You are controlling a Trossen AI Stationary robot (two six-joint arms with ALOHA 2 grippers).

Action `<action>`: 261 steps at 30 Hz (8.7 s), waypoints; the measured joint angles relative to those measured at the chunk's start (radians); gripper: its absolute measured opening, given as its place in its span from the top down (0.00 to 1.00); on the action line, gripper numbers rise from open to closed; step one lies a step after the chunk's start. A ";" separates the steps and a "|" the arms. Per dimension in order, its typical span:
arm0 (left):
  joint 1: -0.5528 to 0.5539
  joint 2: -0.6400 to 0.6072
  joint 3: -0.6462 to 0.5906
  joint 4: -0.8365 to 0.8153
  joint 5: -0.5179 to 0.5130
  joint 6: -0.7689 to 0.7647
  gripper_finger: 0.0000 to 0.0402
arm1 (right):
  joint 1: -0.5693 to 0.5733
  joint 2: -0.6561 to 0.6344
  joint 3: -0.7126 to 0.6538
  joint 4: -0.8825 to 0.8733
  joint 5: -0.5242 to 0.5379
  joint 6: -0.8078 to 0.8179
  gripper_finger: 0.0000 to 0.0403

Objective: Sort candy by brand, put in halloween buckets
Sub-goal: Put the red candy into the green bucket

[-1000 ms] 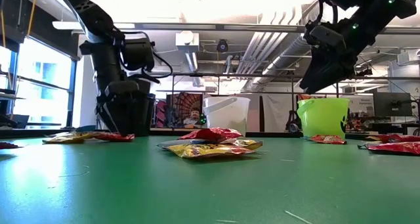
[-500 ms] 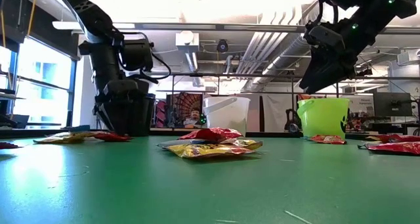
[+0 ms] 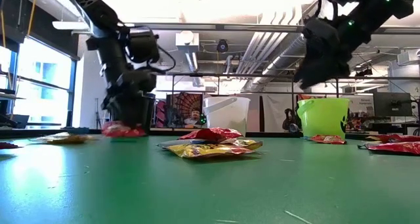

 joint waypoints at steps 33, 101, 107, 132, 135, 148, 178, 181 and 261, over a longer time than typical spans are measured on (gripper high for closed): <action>-0.241 0.003 0.373 0.522 -0.105 -0.203 0.99 | -0.005 0.191 0.235 0.488 -0.094 0.190 0.46; -0.223 -0.136 0.282 0.427 -0.272 -0.081 0.57 | -0.364 0.024 0.468 -0.505 0.104 0.147 1.00; -0.164 -0.137 0.282 0.427 -0.225 -0.131 0.57 | -0.524 0.016 0.468 -0.548 0.100 0.009 1.00; -0.077 -0.137 0.282 0.398 -0.209 -0.203 0.57 | -0.833 0.217 0.403 -0.391 0.127 -0.368 1.00; -0.077 -0.137 0.282 0.385 -0.210 -0.186 0.57 | -0.865 0.263 0.403 -0.378 0.130 -0.372 1.00; -0.077 -0.137 0.282 0.367 -0.204 -0.149 0.57 | -0.933 0.401 0.403 -0.389 0.131 -0.361 0.84; -0.125 -0.137 0.282 0.246 -0.047 0.094 0.57 | -0.162 0.049 0.337 -0.458 -0.069 0.083 0.96; -0.146 -0.137 0.282 0.208 0.012 0.158 0.57 | -0.034 0.052 0.269 -0.309 -0.073 0.115 0.98; -0.104 0.314 0.282 0.268 -0.108 0.400 0.91 | 0.118 0.052 0.079 -0.072 0.023 0.209 0.58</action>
